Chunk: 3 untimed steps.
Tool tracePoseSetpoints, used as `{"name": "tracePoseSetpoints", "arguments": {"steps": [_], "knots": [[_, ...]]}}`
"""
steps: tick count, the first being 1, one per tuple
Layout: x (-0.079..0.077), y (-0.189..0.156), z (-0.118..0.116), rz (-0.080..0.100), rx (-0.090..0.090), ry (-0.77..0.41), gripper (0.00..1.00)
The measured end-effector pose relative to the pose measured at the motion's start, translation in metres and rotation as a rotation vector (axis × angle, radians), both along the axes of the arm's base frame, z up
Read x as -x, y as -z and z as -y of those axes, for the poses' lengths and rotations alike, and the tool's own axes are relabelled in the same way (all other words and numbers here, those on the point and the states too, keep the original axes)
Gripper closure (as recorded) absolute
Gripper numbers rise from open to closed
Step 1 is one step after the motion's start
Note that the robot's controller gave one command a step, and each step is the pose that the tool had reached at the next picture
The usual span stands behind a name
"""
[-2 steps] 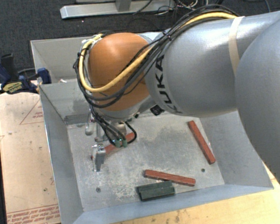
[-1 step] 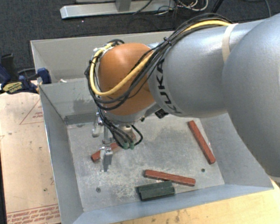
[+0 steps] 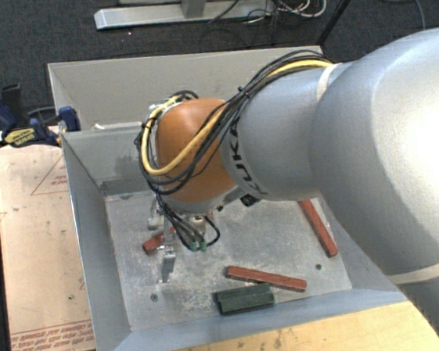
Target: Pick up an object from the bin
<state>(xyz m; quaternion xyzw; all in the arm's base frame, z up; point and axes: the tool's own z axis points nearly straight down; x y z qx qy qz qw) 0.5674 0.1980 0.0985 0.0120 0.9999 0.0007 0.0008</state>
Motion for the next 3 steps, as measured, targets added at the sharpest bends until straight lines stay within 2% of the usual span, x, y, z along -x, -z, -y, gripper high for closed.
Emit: {"name": "tracePoseSetpoints", "arguments": {"steps": [1,2,3], "knots": [[-0.059,0.018,0.061,0.018,-0.004,-0.062,1.0],[-0.059,0.018,0.061,0.018,-0.004,-0.062,1.0],[-0.035,-0.167,0.087,0.01,0.0,-0.118,1.0]]}}
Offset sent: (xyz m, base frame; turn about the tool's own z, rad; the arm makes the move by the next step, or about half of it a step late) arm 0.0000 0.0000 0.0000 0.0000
